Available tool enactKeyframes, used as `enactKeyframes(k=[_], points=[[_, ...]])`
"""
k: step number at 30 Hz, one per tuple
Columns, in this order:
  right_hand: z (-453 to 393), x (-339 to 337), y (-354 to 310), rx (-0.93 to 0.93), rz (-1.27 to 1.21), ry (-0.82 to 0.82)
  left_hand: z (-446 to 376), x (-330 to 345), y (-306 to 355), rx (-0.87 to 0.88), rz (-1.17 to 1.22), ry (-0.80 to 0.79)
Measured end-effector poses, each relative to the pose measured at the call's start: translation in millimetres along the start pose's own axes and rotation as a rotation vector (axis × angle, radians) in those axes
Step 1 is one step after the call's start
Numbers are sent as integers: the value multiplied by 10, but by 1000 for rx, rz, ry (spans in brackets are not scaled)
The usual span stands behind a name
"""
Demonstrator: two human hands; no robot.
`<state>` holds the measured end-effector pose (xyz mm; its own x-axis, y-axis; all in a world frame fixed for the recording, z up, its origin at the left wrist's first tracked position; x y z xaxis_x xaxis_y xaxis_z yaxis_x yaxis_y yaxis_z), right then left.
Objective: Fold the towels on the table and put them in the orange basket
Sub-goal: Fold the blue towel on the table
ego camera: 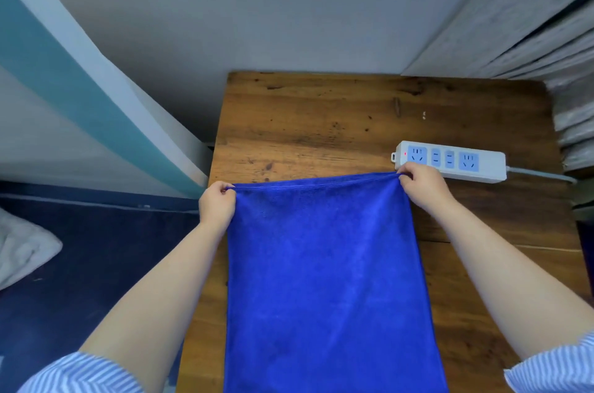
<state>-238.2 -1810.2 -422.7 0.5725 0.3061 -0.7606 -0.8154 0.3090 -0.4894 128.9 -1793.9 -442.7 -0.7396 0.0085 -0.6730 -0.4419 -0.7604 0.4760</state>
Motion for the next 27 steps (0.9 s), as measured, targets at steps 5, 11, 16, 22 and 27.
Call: enactKeyframes(k=[5,11,16,22,27], points=[[-30,-7,-77,-102,324,85,-53,60,125,82,-188,17],[29,169,-169,-285,546,23,-101,173,282,373,-638,-27],[-30,206,-263,-254,658,-97,-95,242,407,584,-931,-126],[-137,125,-342,-263,695,-244,-57,238,431,503,-806,-271],[-59,-100,-349,-263,364,-311,-34,-83,415,385,-470,-272]])
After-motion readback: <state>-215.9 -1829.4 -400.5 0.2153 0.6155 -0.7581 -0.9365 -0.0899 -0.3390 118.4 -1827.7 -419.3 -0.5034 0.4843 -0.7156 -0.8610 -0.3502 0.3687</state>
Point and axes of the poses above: each hand's wrist, its own z-axis away from the middle knuckle, its own x-axis out of the palm, y = z × x, the point moved 7 cm from there along -z, towards the middle knuckle, and after that the axes turned 7 degrees about -x, right-handed, at the moved point
